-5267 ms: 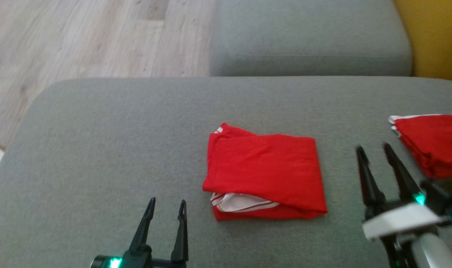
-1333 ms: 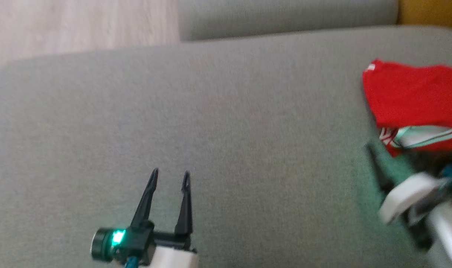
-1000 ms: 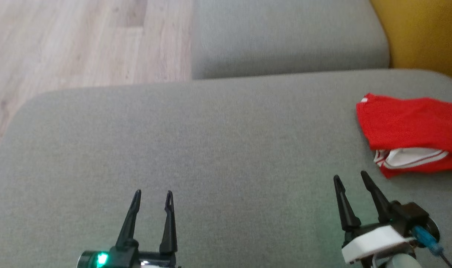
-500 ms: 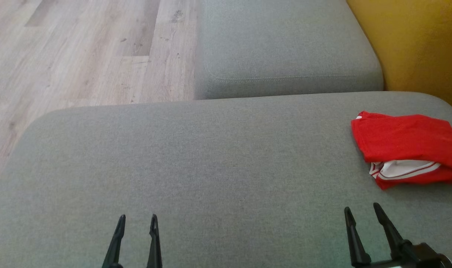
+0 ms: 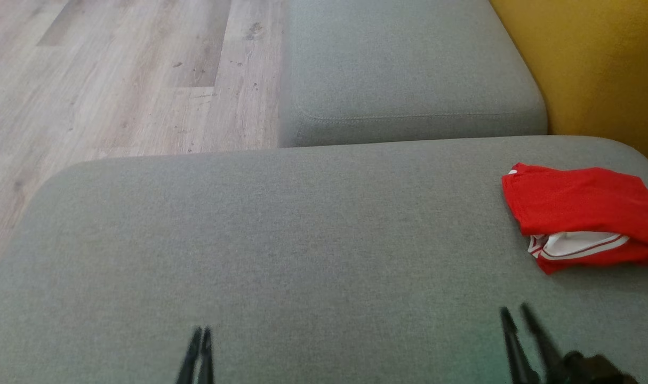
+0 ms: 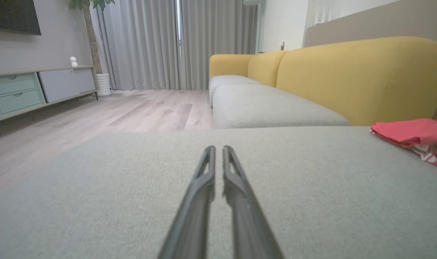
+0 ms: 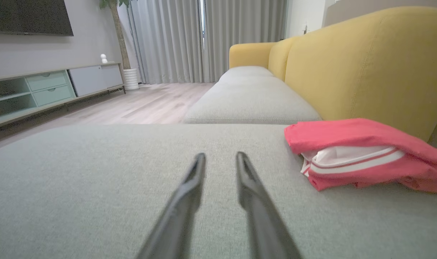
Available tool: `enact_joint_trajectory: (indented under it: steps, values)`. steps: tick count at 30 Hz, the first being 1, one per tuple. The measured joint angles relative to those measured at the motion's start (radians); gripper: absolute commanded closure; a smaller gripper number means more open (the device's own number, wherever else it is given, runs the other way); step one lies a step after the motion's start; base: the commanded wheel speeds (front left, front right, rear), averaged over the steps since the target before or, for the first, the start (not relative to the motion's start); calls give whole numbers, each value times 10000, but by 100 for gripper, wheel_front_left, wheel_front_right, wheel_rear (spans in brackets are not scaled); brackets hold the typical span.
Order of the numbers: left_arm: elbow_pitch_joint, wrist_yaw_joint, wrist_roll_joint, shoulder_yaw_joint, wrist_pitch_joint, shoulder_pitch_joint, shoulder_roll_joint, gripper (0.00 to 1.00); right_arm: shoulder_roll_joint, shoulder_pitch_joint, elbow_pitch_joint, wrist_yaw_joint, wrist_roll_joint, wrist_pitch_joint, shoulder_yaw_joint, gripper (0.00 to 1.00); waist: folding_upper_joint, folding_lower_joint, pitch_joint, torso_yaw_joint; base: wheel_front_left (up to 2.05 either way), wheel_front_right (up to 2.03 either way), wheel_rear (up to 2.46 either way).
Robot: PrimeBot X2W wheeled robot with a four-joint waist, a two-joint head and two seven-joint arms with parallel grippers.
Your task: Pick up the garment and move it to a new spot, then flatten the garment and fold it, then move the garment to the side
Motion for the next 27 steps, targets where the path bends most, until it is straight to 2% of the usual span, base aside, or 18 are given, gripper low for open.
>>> enact_joint_trajectory:
  steps: [3,27]
  values:
    - [345,0,-102,0,15,203,0,100,2,158,357,0,98,31,31,100,0,0,22,-7,0,0,0]
    - [686,-405,-3335,328,579,-299,73,100,-12,-304,550,0,3390,562,-98,100,0,0,349,-93,0,0,0]
